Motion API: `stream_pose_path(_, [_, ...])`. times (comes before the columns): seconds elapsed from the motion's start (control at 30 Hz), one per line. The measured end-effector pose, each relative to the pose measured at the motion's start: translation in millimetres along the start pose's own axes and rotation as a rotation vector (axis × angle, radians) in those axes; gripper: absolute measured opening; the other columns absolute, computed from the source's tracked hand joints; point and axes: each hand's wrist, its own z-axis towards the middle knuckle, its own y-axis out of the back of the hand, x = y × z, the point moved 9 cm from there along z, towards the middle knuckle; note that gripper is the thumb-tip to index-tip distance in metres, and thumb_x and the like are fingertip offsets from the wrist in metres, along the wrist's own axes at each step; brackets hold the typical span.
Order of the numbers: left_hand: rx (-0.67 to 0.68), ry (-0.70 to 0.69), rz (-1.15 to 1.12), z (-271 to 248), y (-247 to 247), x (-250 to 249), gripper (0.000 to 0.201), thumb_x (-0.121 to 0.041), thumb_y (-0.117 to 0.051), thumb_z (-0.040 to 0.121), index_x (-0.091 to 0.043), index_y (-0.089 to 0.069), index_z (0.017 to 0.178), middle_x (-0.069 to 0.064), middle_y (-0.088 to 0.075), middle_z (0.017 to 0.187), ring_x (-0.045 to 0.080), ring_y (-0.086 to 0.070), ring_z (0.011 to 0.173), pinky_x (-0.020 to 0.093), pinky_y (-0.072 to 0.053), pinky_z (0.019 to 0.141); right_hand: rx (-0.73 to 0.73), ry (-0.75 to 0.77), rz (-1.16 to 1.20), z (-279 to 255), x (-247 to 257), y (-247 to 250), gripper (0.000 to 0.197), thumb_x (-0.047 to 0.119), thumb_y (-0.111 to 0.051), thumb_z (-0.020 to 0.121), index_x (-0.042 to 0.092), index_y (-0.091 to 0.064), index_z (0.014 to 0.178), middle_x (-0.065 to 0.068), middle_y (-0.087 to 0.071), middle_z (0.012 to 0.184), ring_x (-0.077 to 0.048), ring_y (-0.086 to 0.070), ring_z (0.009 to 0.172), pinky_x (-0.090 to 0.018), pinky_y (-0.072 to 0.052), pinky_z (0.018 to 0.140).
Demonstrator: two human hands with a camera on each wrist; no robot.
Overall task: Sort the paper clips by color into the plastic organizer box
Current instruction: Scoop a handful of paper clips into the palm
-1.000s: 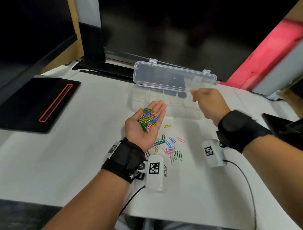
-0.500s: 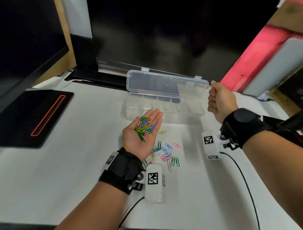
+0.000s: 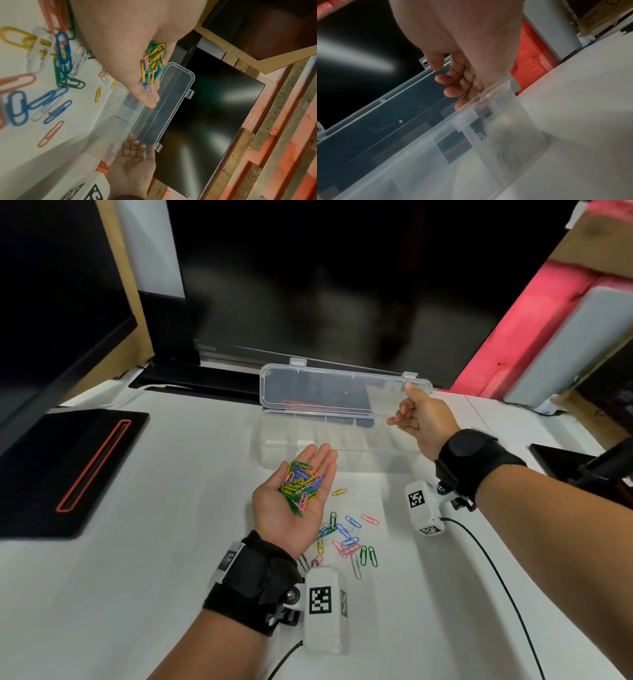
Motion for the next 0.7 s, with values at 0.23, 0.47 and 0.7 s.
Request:
stream_pose_path(0.23, [0.001,-0.017,-0.041,0,-1,-2,0.043,-0.022,-0.033,0.103,0.008,-0.054,0.124,0.028,-0.062,0.122,0.04,-0.059,0.114,0.047,-0.045,0.101,-0.026,0.251,-0.325,-33,38,-13,0.038,0.028,-0.049,0.095,0.014,-0.05,0.06,-0.005,-0.054,0.067,-0.018,-0.052,0.07,-0.03,-0.044,0.072])
stream_pose_path(0.47, [-0.003,-0.052,-0.011,-1,-3,-3,0.045,-0.025,-0.03,0.102,0.005,-0.051,0.128,0.023,-0.069,0.109,0.033,-0.07,0.094,0.043,-0.057,0.086,0.506,0.587,-0.904,-135,46,-112,0.009,0.022,-0.067,0.084,0.024,-0.07,0.076,0.011,-0.067,0.065,-0.004,-0.058,0.062,-0.021,-0.046,0.063])
stream_pose_path(0.7, [-0.015,-0.049,0.051,-4,0,-4,0.044,-0.026,-0.029,0.103,0.003,-0.058,0.117,0.018,-0.07,0.085,0.023,-0.069,0.067,0.025,-0.056,0.059,0.526,0.731,-1.178,-160,24,-135,0.018,0.025,-0.067,0.083,0.034,-0.075,0.096,0.005,-0.069,0.095,-0.015,-0.062,0.085,-0.035,-0.051,0.077])
